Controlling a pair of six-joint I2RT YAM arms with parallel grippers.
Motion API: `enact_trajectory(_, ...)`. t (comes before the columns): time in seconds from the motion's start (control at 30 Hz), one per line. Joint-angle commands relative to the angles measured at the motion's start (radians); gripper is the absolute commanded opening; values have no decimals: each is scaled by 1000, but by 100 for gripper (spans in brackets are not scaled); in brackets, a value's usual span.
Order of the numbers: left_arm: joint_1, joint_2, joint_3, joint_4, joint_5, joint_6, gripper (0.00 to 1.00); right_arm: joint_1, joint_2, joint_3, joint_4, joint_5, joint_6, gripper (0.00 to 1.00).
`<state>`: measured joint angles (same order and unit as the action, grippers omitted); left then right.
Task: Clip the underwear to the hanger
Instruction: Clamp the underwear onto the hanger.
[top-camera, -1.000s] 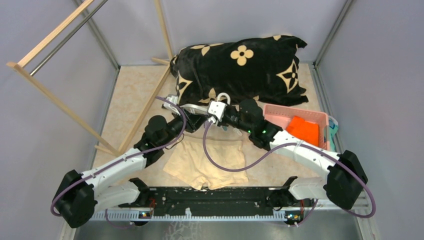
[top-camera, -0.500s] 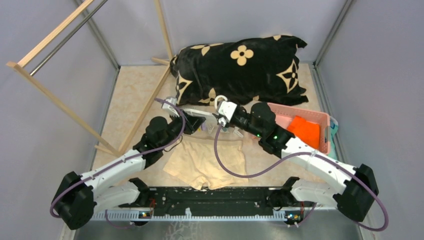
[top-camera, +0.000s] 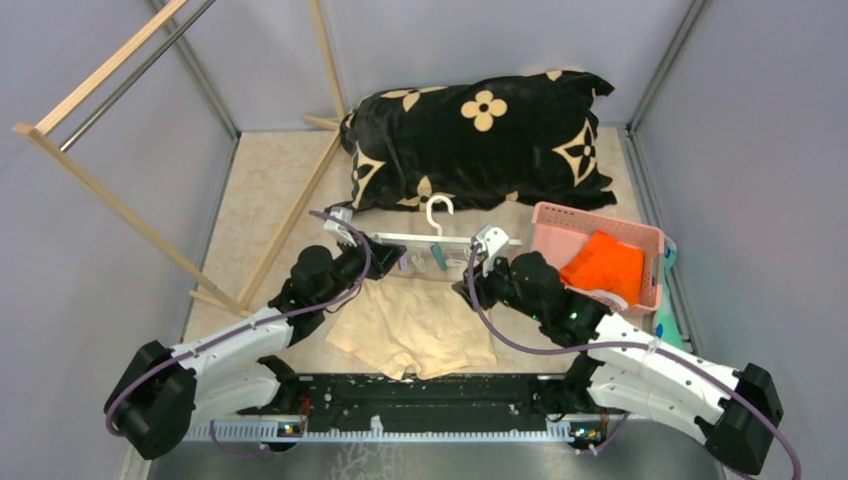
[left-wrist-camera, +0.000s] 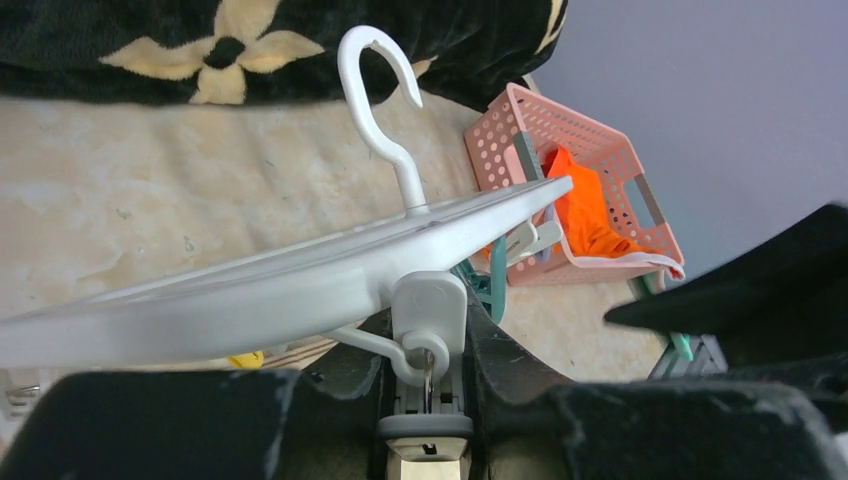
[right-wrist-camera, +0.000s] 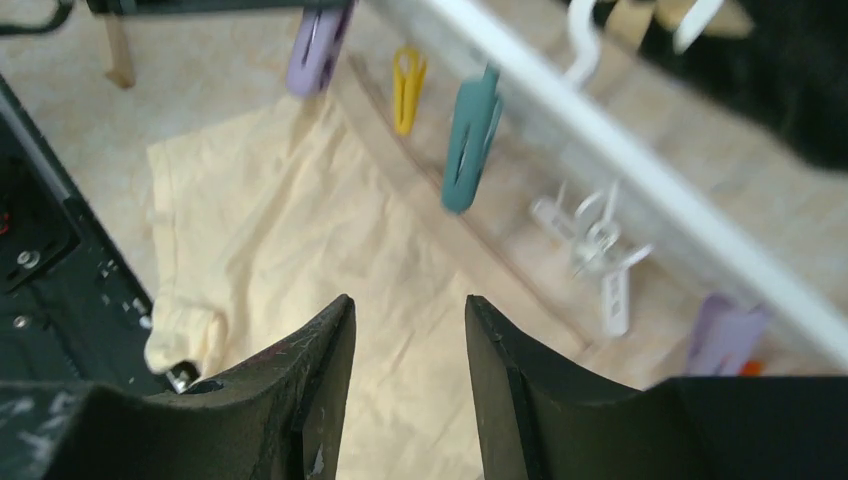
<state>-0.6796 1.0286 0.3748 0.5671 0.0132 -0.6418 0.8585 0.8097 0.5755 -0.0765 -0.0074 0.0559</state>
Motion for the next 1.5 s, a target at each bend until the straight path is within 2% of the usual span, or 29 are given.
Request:
enact_trajectory(0.0,43,53,43,135,59,66,0,65,2,-54,-9,75,258,45)
enact_trajectory(0.1,99,94,50,171,121,69,0,74,59,-70,20,75,299,45)
enact_trajectory(0.3,203,154,31,271,226,77,0,74,210,-60,167,96,269,47)
enact_trajectory(0.5,240,186,37,284,256,106,0,14,376,7,152,142,230,48)
enact_trajectory(0.6,257,187,27,286,265,119,0,-51,425,14,208,36,180,48)
enact_trajectory(0.73,289,187,15,284,306,144,0,-57,484,43,299,-118,34,50)
enact_trajectory(0.8,303,187,14,275,306,150,0,-56,521,64,357,-175,20,52)
enact_trajectory(0.97,336,216,21,304,302,139,0,-28,671,149,478,-209,6,60)
enact_trajectory(1.23,377,275,54,289,283,125,0,-11,948,371,470,-250,-98,61)
enact_trajectory(1.47,404,270,55,269,275,136,0,-12,1052,434,410,-241,-226,59)
